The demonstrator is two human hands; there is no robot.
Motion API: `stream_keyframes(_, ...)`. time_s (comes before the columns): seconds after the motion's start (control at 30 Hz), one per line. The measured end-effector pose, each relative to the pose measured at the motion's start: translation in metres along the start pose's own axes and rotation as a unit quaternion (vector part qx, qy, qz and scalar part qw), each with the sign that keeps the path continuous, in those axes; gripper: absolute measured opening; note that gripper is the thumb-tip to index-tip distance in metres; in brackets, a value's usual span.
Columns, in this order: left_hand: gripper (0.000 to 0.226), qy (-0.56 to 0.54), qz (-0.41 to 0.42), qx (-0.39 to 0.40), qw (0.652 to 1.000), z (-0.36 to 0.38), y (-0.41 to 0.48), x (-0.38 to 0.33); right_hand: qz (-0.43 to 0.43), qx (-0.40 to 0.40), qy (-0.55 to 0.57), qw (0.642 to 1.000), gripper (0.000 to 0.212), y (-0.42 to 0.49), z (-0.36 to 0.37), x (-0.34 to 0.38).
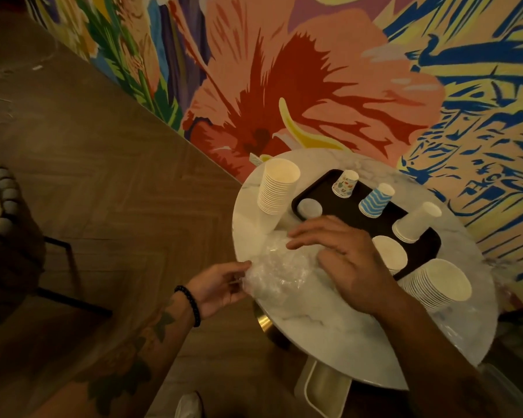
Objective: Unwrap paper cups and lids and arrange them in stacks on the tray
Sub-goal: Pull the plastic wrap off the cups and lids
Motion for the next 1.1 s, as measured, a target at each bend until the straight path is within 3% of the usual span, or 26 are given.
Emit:
stream_keyframes(0.13, 0.04, -0.045, -0.009, 0.018, 0.999, 0.011, 0.001, -0.005, 0.106, 0.116, -0.26, 0.953, 0.032, -0.003, 0.037, -0.018)
stream_keyframes(0.27, 0.032, -0.039, 0.006, 0.041, 0.998, 0.025, -0.001, -0.008, 0.231, 0.062, -0.259, 0.936, 0.027, -0.008, 0.033, -0.05)
stream_keyframes(0.47, 0.037, 0.002, 0.036, 0.064, 0.997, 0.029, -0.001, -0.011, 0.352, 0.024, -0.128, 0.927, 0.024, -0.025, 0.035, -0.087)
stream_keyframes(0.53, 0.027, 0.005, 0.046, 0.066, 0.997, 0.028, 0.001, -0.011, 0.38, -0.002, -0.062, 0.923, 0.033, -0.03, 0.039, -0.096)
stream_keyframes(0.6, 0.018, 0.005, 0.07, 0.054, 0.996, 0.026, 0.004, -0.015, 0.417, -0.034, 0.024, 0.908, 0.027, -0.036, 0.044, -0.102)
stream_keyframes(0.67, 0.015, 0.027, 0.103, 0.05, 0.993, 0.027, 0.004, -0.019, 0.434, -0.053, 0.089, 0.895, 0.017, -0.041, 0.047, -0.104)
stream_keyframes(0.73, 0.018, 0.056, 0.126, 0.042, 0.99, 0.029, 0.004, -0.021, 0.429, -0.063, 0.149, 0.889, 0.022, -0.043, 0.051, -0.108)
stream_keyframes(0.87, 0.04, 0.082, 0.138, 0.024, 0.987, 0.034, 0.01, -0.019, 0.44, -0.074, 0.276, 0.851, 0.03, -0.051, 0.06, -0.114)
stream_keyframes(1.0, 0.057, 0.124, 0.15, 0.028, 0.98, 0.042, 0.011, -0.017, 0.461, -0.081, 0.3, 0.831, 0.027, -0.056, 0.061, -0.116)
stream_keyframes(1.1, 0.085, 0.122, 0.141, -0.008, 0.982, 0.039, 0.014, -0.016, 0.482, -0.098, 0.264, 0.83, 0.019, -0.06, 0.06, -0.119)
Point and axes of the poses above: each hand's wrist, its own y-axis towards the middle knuckle, its own z-axis out of the palm, x = y × z, the point moved 8 cm from there along y, towards the middle knuckle, and after that the axes turned 10 degrees about -x, right-handed, at the moved point
